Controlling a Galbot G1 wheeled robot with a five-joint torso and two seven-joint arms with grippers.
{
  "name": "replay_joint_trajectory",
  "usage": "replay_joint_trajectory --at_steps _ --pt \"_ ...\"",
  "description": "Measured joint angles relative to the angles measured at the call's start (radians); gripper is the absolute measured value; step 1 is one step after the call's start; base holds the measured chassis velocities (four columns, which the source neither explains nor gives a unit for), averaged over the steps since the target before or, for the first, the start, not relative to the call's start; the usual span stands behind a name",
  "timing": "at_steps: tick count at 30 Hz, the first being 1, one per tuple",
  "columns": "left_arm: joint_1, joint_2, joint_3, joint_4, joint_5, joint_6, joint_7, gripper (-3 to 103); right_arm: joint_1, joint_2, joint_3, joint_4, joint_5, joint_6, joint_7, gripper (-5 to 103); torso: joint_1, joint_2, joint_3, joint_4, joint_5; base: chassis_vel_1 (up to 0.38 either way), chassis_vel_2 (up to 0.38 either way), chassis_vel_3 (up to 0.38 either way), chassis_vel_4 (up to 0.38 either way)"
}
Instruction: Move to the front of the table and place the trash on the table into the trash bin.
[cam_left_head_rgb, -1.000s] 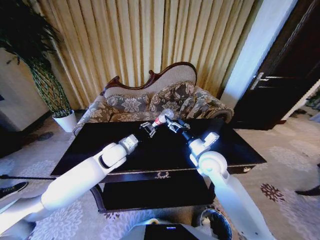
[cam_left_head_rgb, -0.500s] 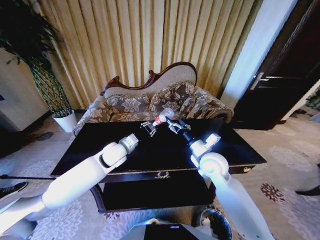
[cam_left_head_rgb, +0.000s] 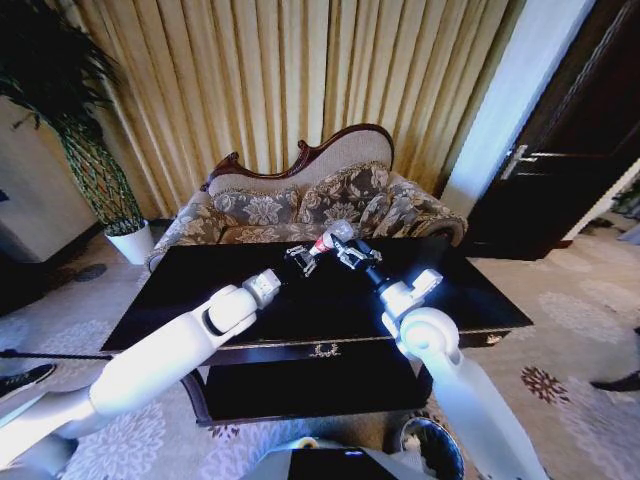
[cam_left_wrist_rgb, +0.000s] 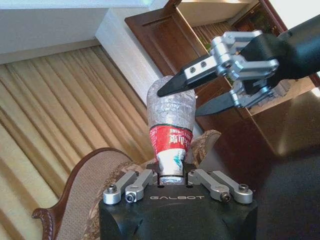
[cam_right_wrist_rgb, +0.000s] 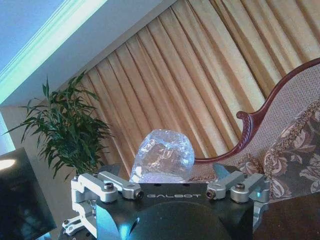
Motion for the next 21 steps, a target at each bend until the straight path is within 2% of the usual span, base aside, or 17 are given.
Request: replay_joint_trajectory --at_steps 8,9,11,15,17,21 --pt "-0.009 0.001 0.018 -0.015 0.002 -0.001 0.009 22 0.009 0.003 -0.004 -0.012 -0.003 0.0 0.0 101 0.0 0.0 0.0 0.0 -0.0001 0.0 0.0 0.0 0.0" --pt "-0.008 0.005 0.018 -0.019 0.002 -0.001 0.01 22 0.01 0.003 -0.003 -0.014 -0.003 0.0 0.0 93 0.0 0.0 0.0 0.0 0.0001 0.0 0.0 0.0 0.0" --pt "-0.002 0.008 0.017 -0.022 0.002 -0.001 0.012 22 0.01 0.002 0.0 -0.015 -0.003 0.001 0.001 93 0.0 0.0 0.0 0.0 0.0 0.0 0.0 0.0 0.0" --pt "0.011 0.018 0.012 -0.028 0.003 -0.001 0.014 22 0.01 -0.001 0.005 -0.013 0.0 0.003 -0.001 71 0.0 0.0 0.0 0.0001 0.0 0.0 0.0 0.0 0.0" --pt "0.012 0.019 0.011 -0.028 0.003 -0.002 0.014 22 0.01 -0.002 0.005 -0.013 0.0 0.003 -0.001 71 0.0 0.0 0.0 0.0001 0.0 0.0 0.0 0.0 0.0" --pt "0.012 0.019 0.01 -0.027 0.003 -0.008 0.014 22 0.009 -0.002 0.006 -0.013 0.0 0.005 -0.001 55 0.0 0.0 0.0 0.0 0.0 0.0 0.0 0.0 0.0"
